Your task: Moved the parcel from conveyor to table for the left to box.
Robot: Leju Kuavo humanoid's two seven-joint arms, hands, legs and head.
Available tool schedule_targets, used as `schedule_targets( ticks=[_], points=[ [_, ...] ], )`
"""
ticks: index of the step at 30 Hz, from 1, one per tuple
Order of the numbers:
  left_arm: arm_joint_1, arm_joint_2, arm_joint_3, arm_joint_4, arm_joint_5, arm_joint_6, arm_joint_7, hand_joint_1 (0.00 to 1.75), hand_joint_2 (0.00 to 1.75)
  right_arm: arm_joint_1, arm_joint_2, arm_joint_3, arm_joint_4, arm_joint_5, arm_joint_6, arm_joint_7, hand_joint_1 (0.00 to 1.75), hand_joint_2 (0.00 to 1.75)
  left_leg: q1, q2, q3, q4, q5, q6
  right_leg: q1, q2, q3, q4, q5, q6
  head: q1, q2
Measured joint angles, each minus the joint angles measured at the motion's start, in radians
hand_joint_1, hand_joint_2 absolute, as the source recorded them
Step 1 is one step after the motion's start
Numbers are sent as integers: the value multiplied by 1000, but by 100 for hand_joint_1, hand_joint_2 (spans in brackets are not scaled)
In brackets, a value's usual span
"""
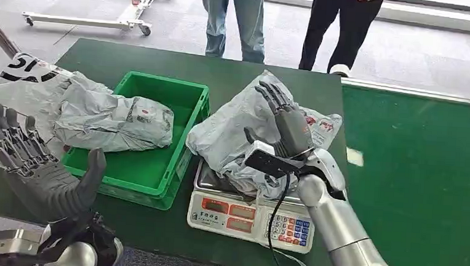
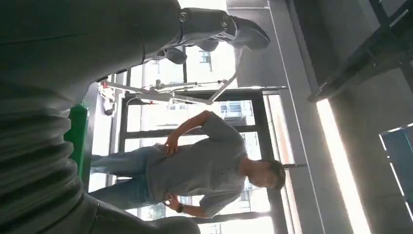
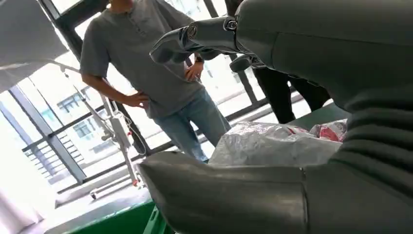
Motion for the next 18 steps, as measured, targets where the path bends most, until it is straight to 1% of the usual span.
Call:
schedule_targets(
  ticks=[2,3,4,6,7,8,9,10,11,12,15,16,17,18],
  points=[
    [4,2,-3,0,1,2,0,0,175,4,0,-1,-4,15,-35,7,0,0,0,0,0,0,0,0,0,0,0,0,0,0,0,0],
    [6,4,-7,1,3,3,0,0,175,12,-1,-4,-19,49,-129,18,0,0,0,0,0,0,0,0,0,0,0,0,0,0,0,0],
    [7,5,-9,3,3,3,0,0,175,18,0,-8,-34,90,-224,41,0,175,0,0,0,0,0,0,0,0,0,0,0,0,0,0],
    [7,6,-12,12,0,3,0,0,175,28,0,-24,-68,202,-411,93,0,175,0,0,0,0,0,0,0,0,0,0,0,0,0,0],
    [7,7,-14,18,-3,-1,1,0,175,34,2,-31,-86,250,-454,93,0,175,0,0,0,0,0,0,0,0,0,0,0,0,0,0],
    [3,8,-17,33,-10,-9,0,0,175,55,10,-53,-131,316,-471,79,0,175,0,0,0,0,0,0,0,0,0,0,0,0,0,0],
    [-1,9,-18,56,-21,-20,1,0,175,83,31,-88,-197,366,-481,30,0,175,0,0,0,0,0,0,0,0,-1,0,0,0,0,0],
    [-11,9,-21,97,-38,-36,1,0,175,114,74,-152,-297,368,-486,-76,0,175,0,0,0,1,0,0,0,0,-2,0,0,0,-1,0],
    [-28,8,-25,136,-57,-50,1,0,175,135,108,-204,-375,342,-488,-142,0,175,0,-2,-2,1,0,0,0,-2,-3,0,0,0,-1,0],
    [-55,7,-30,193,-86,-71,2,0,175,151,141,-260,-474,295,-489,-183,0,175,0,-5,-2,1,0,0,0,-5,-3,0,-1,0,0,0],
    [-149,-10,-40,366,-167,-116,2,0,175,168,179,-348,-731,188,-492,-203,0,175,0,-5,-2,1,0,0,-1,-6,0,0,-1,0,1,0],
    [-179,-20,-42,418,-191,-126,3,0,175,173,192,-365,-807,170,-494,-208,0,175,0,-2,-1,1,0,0,-1,-2,-1,0,0,-1,0,0],
    [-210,-29,-45,467,-214,-131,10,0,175,177,201,-372,-873,156,-493,-211,0,175,0,3,-1,1,-1,0,-2,1,-2,0,2,1,0,0],
    [-238,-35,-49,500,-232,-134,16,0,175,185,206,-373,-913,144,-492,-211,0,175,-1,4,-1,1,-1,0,-2,3,-3,0,3,1,0,0]
  ],
)
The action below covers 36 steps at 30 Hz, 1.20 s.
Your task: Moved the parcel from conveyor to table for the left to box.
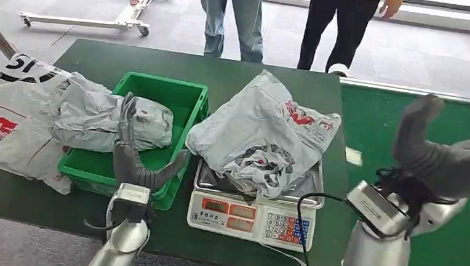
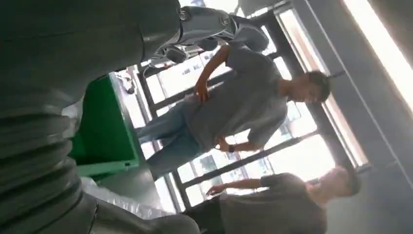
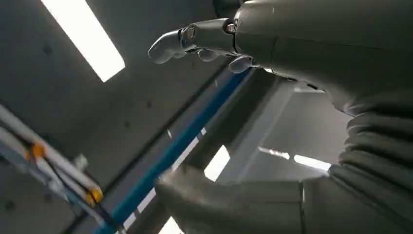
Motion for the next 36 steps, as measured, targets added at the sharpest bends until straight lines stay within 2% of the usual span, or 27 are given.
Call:
schedule_targets(
  ticks=[7,12,16,26,30,31,32,36],
  points=[
    [-197,-62,-40,271,-213,-34,93,0,175,16,31,25,-242,-67,5,-2,0,175,-1,-1,0,0,2,2,-1,1,1,0,1,1,0,0],
    [-332,-101,-112,467,-415,-105,202,0,175,8,52,61,-275,-35,7,-2,0,175,-1,-1,0,0,3,2,0,1,1,0,2,1,0,0],
    [-402,-134,-172,614,-494,-140,234,0,175,-7,62,67,-275,-29,7,-1,0,175,-1,-1,0,0,3,2,0,1,1,0,2,1,0,0],
    [-474,-175,-263,855,-573,-232,240,0,175,-19,66,67,-275,-39,7,-1,0,175,-1,-1,0,0,3,2,0,1,1,0,2,1,0,0],
    [-477,-177,-267,867,-577,-237,240,0,175,-19,66,67,-275,-39,7,-1,0,175,-1,-1,0,0,3,2,0,1,1,0,2,1,0,0],
    [-478,-177,-269,871,-577,-239,240,113,175,-19,66,67,-275,-39,7,-1,0,175,-1,-1,0,0,3,2,0,1,1,0,2,1,0,0],
    [-504,-187,-302,939,-600,-340,242,175,175,-19,67,67,-274,-45,8,-1,0,175,-1,-1,0,0,3,2,0,0,2,0,2,1,0,0],
    [-533,-191,-328,977,-612,-401,243,175,175,-19,68,67,-274,-41,8,-1,0,175,0,-2,1,0,3,2,0,0,3,0,2,1,0,0]
  ],
)
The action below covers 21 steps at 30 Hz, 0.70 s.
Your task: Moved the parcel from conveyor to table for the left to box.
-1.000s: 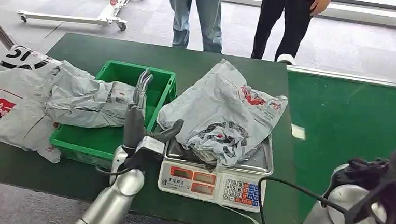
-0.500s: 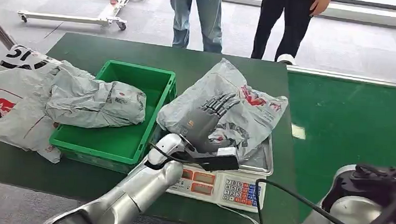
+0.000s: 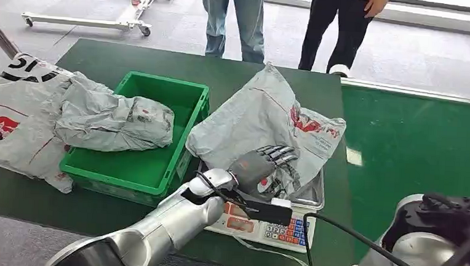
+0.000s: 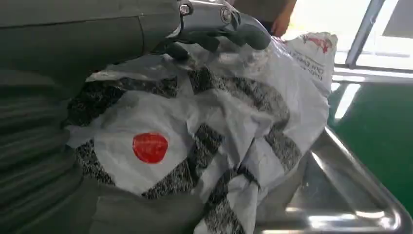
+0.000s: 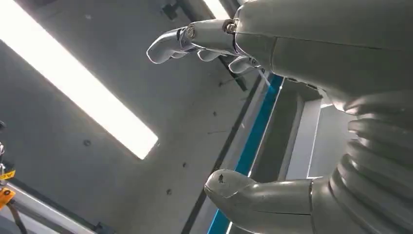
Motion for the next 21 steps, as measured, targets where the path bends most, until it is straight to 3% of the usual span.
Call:
schedule_targets(
  ticks=[15,17,21],
  points=[
    [-29,0,-25,44,-9,12,16,175,175,1,0,0,0,-6,1,0,0,175,0,0,1,0,0,0,0,0,0,0,0,0,0,0],
    [-28,3,-24,40,-8,109,33,175,175,1,0,0,0,-4,1,0,0,175,0,0,0,0,0,0,1,0,0,0,0,0,0,0],
    [-23,20,22,-20,17,507,99,175,175,5,0,0,0,-5,1,0,0,175,0,0,0,0,1,-1,1,0,-1,0,0,0,0,0]
  ],
)
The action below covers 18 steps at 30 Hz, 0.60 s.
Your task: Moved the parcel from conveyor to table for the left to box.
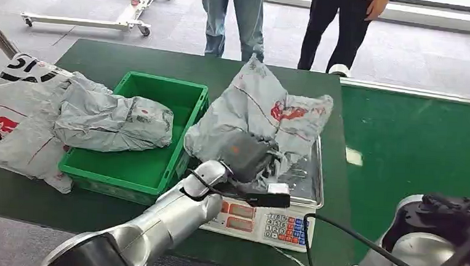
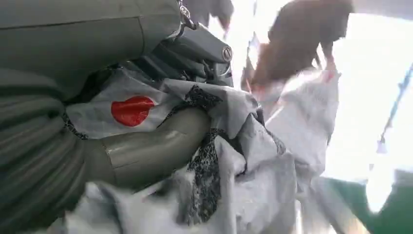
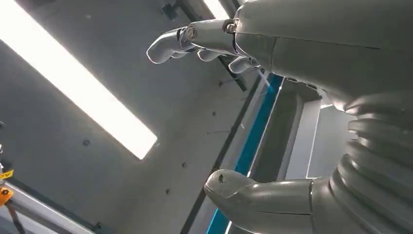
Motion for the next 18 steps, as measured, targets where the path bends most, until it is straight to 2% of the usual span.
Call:
schedule_targets(
  ticks=[1,3,5,6,9,11,16,18],
  points=[
    [9,10,29,-48,-20,79,18,175,175,1,0,0,0,-2,0,0,0,175,0,0,0,0,0,0,0,0,0,0,0,0,0,0],
    [35,30,108,-155,-61,144,30,175,175,4,0,-2,0,-5,0,0,0,175,0,1,0,0,0,0,0,1,-1,0,0,0,0,0],
    [64,43,190,-257,-121,153,21,175,175,5,0,-2,0,-7,0,0,0,175,0,1,0,0,0,-1,0,1,-1,0,0,0,0,0],
    [86,45,230,-310,-158,153,-1,175,175,5,0,-3,0,-9,0,0,0,175,0,1,0,0,0,-1,0,1,-1,0,0,0,0,0],
    [152,10,451,-515,-293,155,-174,175,175,5,0,-4,0,-11,0,0,0,175,0,2,0,0,0,-1,0,2,-2,0,0,0,0,0],
    [173,-3,549,-592,-302,155,-186,175,175,5,0,-4,0,-11,0,0,0,175,0,3,0,0,0,-1,0,3,-2,0,0,0,0,0],
    [208,-20,660,-699,-328,155,-219,175,175,5,0,-5,0,-12,0,0,0,175,0,1,-1,-1,0,-1,0,1,-1,0,-1,-1,0,0],
    [226,-29,718,-796,-354,155,-285,175,175,5,0,-5,0,-16,0,0,0,175,0,3,-1,-1,0,-1,0,3,-2,0,0,-1,0,0]
  ],
)
